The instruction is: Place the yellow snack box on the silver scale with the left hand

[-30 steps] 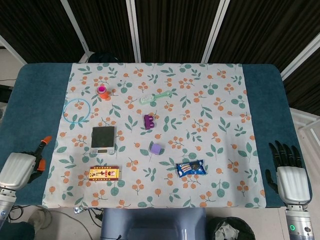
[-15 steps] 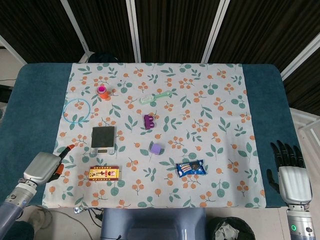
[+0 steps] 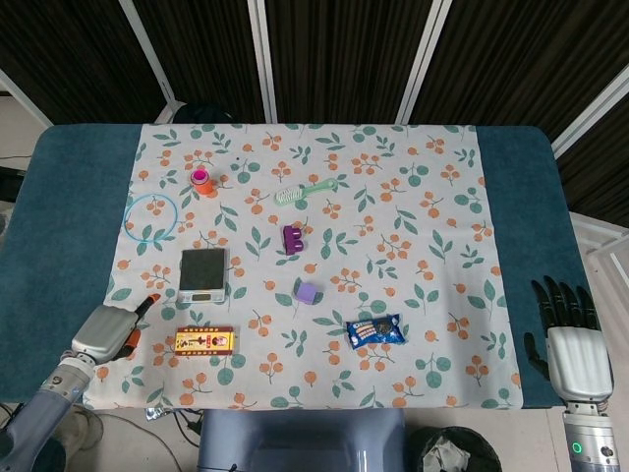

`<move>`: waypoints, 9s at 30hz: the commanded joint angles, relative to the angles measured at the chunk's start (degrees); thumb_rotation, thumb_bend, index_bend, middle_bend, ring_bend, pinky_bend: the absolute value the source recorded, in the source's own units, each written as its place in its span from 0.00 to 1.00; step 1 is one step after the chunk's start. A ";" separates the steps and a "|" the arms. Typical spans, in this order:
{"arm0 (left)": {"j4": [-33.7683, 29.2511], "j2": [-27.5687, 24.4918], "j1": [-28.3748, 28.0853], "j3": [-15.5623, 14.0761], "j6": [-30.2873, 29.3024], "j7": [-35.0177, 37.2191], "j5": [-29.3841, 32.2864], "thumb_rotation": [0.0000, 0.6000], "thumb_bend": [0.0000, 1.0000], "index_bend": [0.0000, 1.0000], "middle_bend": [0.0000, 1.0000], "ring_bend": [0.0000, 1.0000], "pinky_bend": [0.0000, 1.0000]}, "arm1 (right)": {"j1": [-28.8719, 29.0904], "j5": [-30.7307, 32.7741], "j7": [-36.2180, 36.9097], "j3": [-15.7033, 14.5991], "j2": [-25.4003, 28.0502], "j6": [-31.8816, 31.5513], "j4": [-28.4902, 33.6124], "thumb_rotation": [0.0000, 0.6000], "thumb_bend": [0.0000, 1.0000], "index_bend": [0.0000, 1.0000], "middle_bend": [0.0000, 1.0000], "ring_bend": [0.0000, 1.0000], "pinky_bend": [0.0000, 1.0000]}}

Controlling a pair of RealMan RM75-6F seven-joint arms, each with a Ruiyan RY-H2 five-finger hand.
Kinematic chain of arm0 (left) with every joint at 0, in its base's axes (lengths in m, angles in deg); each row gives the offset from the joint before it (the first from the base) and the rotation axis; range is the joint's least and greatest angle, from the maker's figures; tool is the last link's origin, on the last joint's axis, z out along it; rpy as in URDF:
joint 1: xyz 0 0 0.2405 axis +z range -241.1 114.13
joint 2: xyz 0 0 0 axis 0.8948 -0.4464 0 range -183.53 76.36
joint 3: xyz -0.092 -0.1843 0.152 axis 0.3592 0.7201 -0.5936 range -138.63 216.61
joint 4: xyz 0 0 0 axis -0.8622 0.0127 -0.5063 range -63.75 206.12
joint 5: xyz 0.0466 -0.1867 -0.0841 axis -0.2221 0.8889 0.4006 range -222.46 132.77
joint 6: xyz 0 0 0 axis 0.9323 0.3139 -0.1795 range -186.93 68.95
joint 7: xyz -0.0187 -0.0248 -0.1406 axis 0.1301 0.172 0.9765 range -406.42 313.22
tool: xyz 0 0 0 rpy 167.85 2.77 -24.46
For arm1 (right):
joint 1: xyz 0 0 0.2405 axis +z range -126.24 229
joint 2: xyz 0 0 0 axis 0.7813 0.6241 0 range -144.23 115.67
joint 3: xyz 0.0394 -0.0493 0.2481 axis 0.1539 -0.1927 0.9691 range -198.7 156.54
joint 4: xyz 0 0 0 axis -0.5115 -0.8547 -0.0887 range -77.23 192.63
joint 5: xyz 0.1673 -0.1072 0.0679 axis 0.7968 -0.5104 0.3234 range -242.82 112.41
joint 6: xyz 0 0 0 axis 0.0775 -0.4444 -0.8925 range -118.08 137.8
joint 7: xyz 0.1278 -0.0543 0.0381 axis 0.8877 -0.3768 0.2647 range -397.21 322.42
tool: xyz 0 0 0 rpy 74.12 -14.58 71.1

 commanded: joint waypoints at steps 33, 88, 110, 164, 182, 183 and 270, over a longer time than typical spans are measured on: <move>1.97 5.70 -5.02 -0.84 1.80 -6.86 7.08 1.00 0.61 0.06 0.77 0.71 0.73 | -0.14 0.23 0.48 0.15 0.30 -0.17 0.01 1.00 0.51 0.03 0.07 0.06 0.03; -3.64 4.12 -6.30 -0.97 -7.26 -7.36 6.34 1.00 0.53 0.06 0.70 0.67 0.73 | -0.22 0.46 0.54 0.23 0.43 -0.23 0.15 1.00 0.51 0.03 0.07 0.06 0.03; -15.31 -0.29 0.02 -6.25 -15.79 -10.73 -4.58 1.00 0.04 0.02 0.18 0.19 0.28 | -0.23 0.29 0.68 0.17 0.44 -0.25 0.21 1.00 0.51 0.03 0.07 0.06 0.03; -5.92 20.20 -2.64 -3.11 -19.12 -32.38 8.48 1.00 0.37 0.11 0.52 0.39 0.45 | -0.40 0.82 2.96 0.47 1.18 -0.21 0.16 1.00 0.51 0.03 0.07 0.06 0.03; -11.86 11.14 -4.12 2.68 -20.88 -19.27 -0.07 1.00 0.39 0.11 0.54 0.40 0.45 | -0.36 0.76 2.75 0.41 1.05 -0.19 0.18 1.00 0.51 0.03 0.07 0.06 0.03; -11.62 10.14 -4.72 3.22 -19.80 -18.40 0.18 1.00 0.39 0.11 0.54 0.40 0.45 | -0.37 0.74 2.69 0.40 1.03 -0.19 0.21 1.00 0.51 0.03 0.07 0.06 0.03; -0.84 -1.77 1.56 -8.04 -36.60 7.79 -12.22 1.00 0.14 0.00 0.09 0.07 0.16 | -0.07 0.43 1.10 -0.02 0.40 0.07 -0.07 1.00 0.51 0.03 0.07 0.06 0.03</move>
